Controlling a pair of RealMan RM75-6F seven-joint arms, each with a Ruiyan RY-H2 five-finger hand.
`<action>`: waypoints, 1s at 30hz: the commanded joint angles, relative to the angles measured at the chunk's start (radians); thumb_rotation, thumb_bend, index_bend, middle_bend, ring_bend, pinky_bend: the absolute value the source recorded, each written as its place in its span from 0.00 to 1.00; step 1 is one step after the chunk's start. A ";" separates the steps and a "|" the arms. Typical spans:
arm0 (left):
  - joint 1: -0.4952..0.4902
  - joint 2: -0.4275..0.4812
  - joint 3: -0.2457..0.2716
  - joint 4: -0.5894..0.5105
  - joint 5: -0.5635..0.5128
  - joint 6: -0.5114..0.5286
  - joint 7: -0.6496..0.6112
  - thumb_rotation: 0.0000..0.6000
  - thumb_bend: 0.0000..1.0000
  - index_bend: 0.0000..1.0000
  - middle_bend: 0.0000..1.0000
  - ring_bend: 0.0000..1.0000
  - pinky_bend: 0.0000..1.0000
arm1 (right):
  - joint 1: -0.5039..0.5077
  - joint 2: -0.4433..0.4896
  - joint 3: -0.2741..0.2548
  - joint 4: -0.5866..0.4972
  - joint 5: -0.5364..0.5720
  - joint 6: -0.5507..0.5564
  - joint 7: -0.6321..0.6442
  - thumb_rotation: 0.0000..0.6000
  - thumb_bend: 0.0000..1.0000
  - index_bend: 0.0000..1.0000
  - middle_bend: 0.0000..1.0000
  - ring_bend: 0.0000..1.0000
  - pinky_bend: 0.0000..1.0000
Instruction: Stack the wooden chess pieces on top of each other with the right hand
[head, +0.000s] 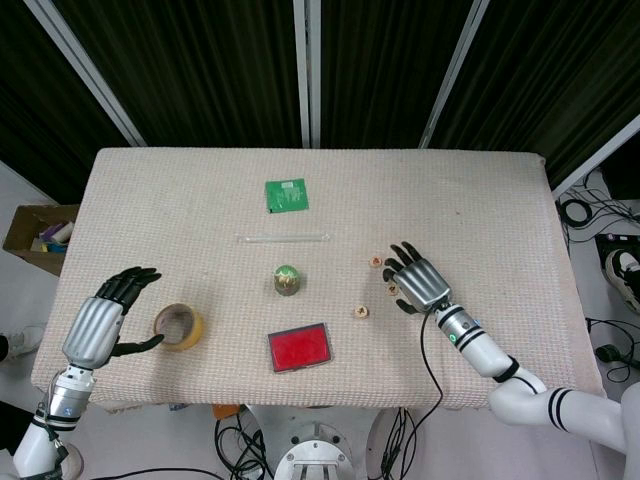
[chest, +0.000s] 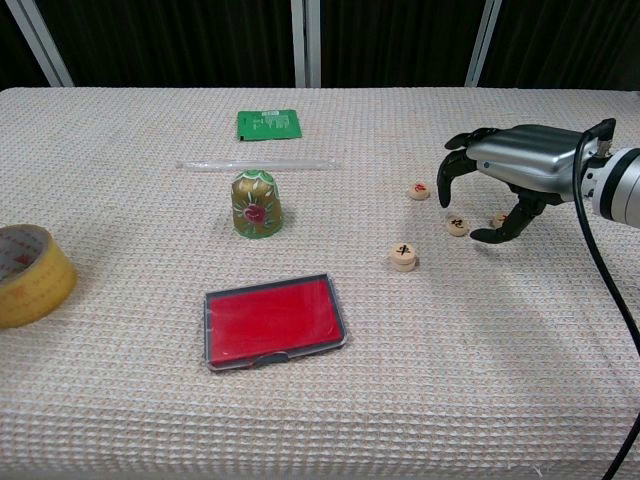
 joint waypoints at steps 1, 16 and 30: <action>0.002 0.002 0.000 -0.003 -0.003 0.002 0.003 1.00 0.06 0.17 0.14 0.12 0.20 | 0.008 -0.022 0.001 0.028 0.010 -0.017 -0.001 1.00 0.22 0.39 0.23 0.00 0.05; 0.002 0.001 0.000 -0.010 -0.004 -0.003 0.006 1.00 0.06 0.17 0.14 0.12 0.20 | 0.010 -0.040 -0.001 0.068 0.007 -0.025 0.022 1.00 0.27 0.43 0.25 0.00 0.05; 0.001 0.006 -0.002 -0.021 -0.009 -0.008 0.017 1.00 0.06 0.17 0.14 0.12 0.20 | 0.016 -0.050 0.004 0.095 0.002 -0.033 0.049 1.00 0.36 0.50 0.27 0.00 0.05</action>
